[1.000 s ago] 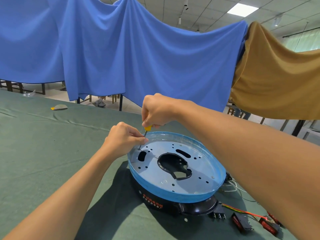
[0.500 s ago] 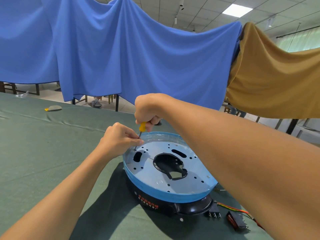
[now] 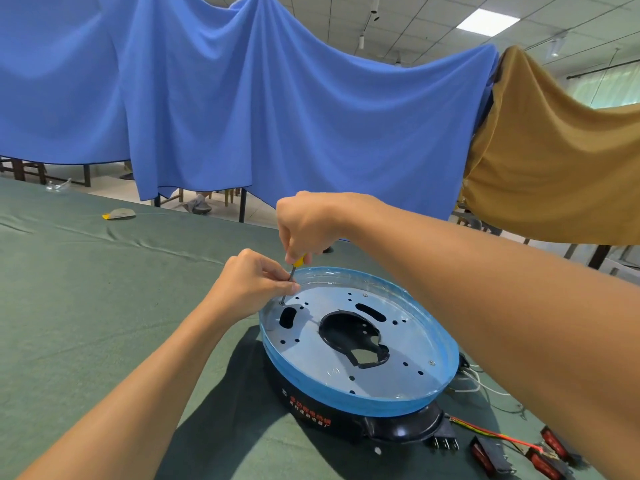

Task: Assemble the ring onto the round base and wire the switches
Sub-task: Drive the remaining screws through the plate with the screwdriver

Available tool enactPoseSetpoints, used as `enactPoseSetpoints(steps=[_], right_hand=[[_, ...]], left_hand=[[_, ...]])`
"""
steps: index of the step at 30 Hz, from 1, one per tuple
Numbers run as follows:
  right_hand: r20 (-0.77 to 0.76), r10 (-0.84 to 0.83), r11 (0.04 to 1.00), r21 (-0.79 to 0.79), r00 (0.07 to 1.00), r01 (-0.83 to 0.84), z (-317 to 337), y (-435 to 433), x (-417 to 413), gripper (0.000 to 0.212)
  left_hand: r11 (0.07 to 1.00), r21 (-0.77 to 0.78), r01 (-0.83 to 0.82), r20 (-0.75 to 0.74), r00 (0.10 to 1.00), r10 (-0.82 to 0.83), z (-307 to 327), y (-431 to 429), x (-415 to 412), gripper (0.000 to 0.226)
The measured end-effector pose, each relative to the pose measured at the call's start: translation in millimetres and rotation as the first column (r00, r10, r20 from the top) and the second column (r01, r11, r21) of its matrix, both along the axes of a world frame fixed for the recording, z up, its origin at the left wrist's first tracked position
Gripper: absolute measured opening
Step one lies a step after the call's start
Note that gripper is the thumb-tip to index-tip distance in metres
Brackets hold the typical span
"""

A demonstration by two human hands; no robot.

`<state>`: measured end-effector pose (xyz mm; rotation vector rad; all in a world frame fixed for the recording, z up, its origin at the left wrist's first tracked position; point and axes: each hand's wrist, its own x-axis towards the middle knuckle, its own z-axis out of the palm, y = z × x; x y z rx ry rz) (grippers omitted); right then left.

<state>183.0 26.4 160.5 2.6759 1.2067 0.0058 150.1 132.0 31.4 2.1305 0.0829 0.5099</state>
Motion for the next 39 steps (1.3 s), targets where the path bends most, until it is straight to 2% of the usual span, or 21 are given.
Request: enactPoseSetpoints(steps=[6, 11, 15, 18, 20, 22, 23, 26, 30, 34, 37, 39], right_hand=[[-0.009, -0.048, 0.997, -0.055, 0.999, 0.047, 2, 11, 3, 0.025], [-0.018, -0.110, 0.987, -0.121, 0.994, 0.107, 5, 24, -3, 0.020], [-0.087, -0.199, 0.972, -0.143, 0.976, 0.185, 6, 24, -4, 0.028], [-0.186, -0.273, 0.961, -0.093, 0.944, 0.260, 6, 19, -1, 0.022], [-0.230, -0.249, 0.968, -0.035, 0.941, 0.248, 7, 12, 0, 0.020], [-0.236, -0.163, 0.984, 0.026, 0.958, 0.174, 9, 4, -1, 0.013], [-0.219, -0.121, 0.991, 0.038, 0.968, 0.132, 10, 1, -3, 0.009], [-0.069, -0.007, 1.000, 0.002, 0.998, 0.008, 11, -4, -7, 0.002], [0.010, 0.066, 0.996, -0.052, 0.998, -0.065, 9, 1, -11, 0.012], [0.037, 0.057, 0.994, -0.092, 0.998, -0.054, 5, 12, -8, 0.019], [-0.103, -0.074, 0.997, -0.030, 0.992, 0.071, 6, 18, -5, 0.026], [-0.238, -0.152, 0.985, 0.041, 0.959, 0.167, 7, 17, -5, 0.016]], left_hand=[[1.000, -0.002, 0.008, 0.003, 1.000, -0.008, 1, -1, -1, 0.006], [1.000, -0.016, 0.006, 0.011, 1.000, -0.006, 3, -2, -4, 0.011], [0.998, -0.024, 0.060, -0.051, 0.997, -0.061, 5, 3, -5, 0.011], [0.980, -0.119, 0.162, -0.114, 0.978, -0.176, 10, 14, -6, 0.037], [0.975, -0.177, 0.133, -0.154, 0.975, -0.160, 11, 19, -6, 0.045], [0.980, -0.183, 0.081, -0.240, 0.963, -0.124, 9, 20, -6, 0.025], [0.981, -0.181, 0.075, -0.289, 0.949, -0.126, 8, 19, -7, 0.018], [0.972, -0.221, 0.077, -0.383, 0.910, -0.159, 3, 12, -9, 0.025], [0.972, -0.230, 0.049, -0.407, 0.902, -0.142, 4, 7, -8, 0.024], [0.970, -0.244, 0.011, -0.418, 0.901, -0.115, 5, 4, -7, 0.021], [0.970, -0.242, 0.000, -0.430, 0.896, -0.107, 7, 2, -7, 0.018], [0.970, -0.242, -0.029, -0.442, 0.893, -0.084, 9, 1, -7, 0.014]])
